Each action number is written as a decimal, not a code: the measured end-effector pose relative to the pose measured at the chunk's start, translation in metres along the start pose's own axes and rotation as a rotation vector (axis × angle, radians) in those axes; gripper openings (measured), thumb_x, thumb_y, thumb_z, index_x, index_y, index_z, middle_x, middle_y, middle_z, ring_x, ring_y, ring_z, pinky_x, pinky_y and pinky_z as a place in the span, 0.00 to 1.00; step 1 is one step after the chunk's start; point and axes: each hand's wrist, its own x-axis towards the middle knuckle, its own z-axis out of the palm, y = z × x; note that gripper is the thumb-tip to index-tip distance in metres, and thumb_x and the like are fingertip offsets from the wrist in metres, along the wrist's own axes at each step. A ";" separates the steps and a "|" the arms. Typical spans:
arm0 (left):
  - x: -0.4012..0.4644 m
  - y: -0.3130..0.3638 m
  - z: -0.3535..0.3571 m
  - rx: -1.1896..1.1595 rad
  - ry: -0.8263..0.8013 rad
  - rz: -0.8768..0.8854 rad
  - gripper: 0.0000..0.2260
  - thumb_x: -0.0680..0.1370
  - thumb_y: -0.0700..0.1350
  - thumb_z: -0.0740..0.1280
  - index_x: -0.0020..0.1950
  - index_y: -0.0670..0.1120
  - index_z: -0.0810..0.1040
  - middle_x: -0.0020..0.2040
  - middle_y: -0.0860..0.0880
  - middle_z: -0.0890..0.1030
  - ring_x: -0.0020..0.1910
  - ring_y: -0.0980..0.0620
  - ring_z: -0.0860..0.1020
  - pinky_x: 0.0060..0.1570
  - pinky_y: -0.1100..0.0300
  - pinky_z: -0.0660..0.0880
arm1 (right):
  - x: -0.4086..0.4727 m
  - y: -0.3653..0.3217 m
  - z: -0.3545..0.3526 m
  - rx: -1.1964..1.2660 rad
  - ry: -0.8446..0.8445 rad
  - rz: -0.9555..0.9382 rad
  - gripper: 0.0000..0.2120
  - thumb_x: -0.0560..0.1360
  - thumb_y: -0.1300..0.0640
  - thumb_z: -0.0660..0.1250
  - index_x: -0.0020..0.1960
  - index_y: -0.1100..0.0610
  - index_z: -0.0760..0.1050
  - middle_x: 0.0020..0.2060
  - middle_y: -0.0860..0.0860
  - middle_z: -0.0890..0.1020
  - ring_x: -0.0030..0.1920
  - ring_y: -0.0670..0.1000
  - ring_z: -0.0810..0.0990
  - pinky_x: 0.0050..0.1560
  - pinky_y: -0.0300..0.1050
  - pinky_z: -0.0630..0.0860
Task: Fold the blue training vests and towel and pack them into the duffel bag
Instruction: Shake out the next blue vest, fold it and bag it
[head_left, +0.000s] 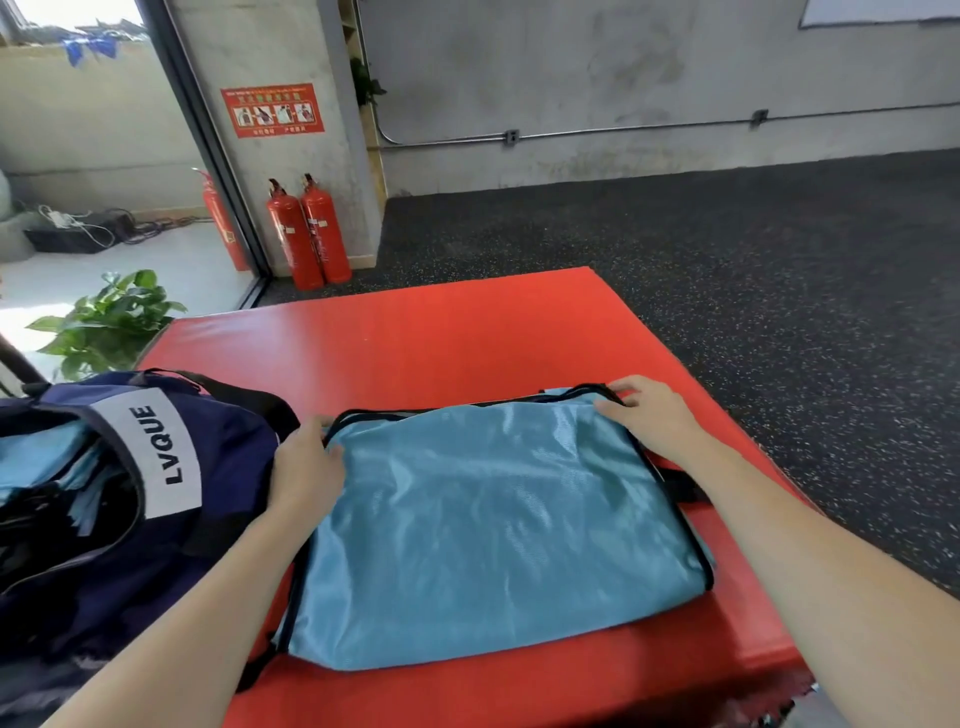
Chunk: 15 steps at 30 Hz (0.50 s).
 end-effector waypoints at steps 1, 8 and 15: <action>-0.001 0.000 0.000 0.016 -0.015 0.005 0.15 0.79 0.39 0.65 0.66 0.44 0.76 0.58 0.43 0.81 0.54 0.42 0.77 0.51 0.53 0.74 | -0.001 0.000 -0.002 0.002 -0.018 0.004 0.22 0.73 0.43 0.75 0.63 0.49 0.77 0.54 0.46 0.81 0.56 0.47 0.79 0.56 0.45 0.74; -0.013 -0.001 -0.009 -0.048 -0.039 -0.024 0.17 0.79 0.39 0.64 0.68 0.45 0.76 0.62 0.44 0.80 0.55 0.45 0.77 0.48 0.57 0.70 | -0.020 0.008 -0.006 -0.024 -0.013 0.023 0.10 0.75 0.51 0.74 0.54 0.51 0.80 0.50 0.49 0.83 0.52 0.49 0.79 0.52 0.42 0.70; -0.019 -0.010 -0.009 0.017 0.014 0.049 0.13 0.80 0.35 0.61 0.54 0.46 0.83 0.52 0.45 0.81 0.33 0.56 0.75 0.27 0.72 0.66 | -0.023 0.005 -0.002 -0.037 0.098 0.011 0.07 0.80 0.53 0.68 0.54 0.54 0.81 0.45 0.48 0.82 0.54 0.52 0.80 0.51 0.41 0.69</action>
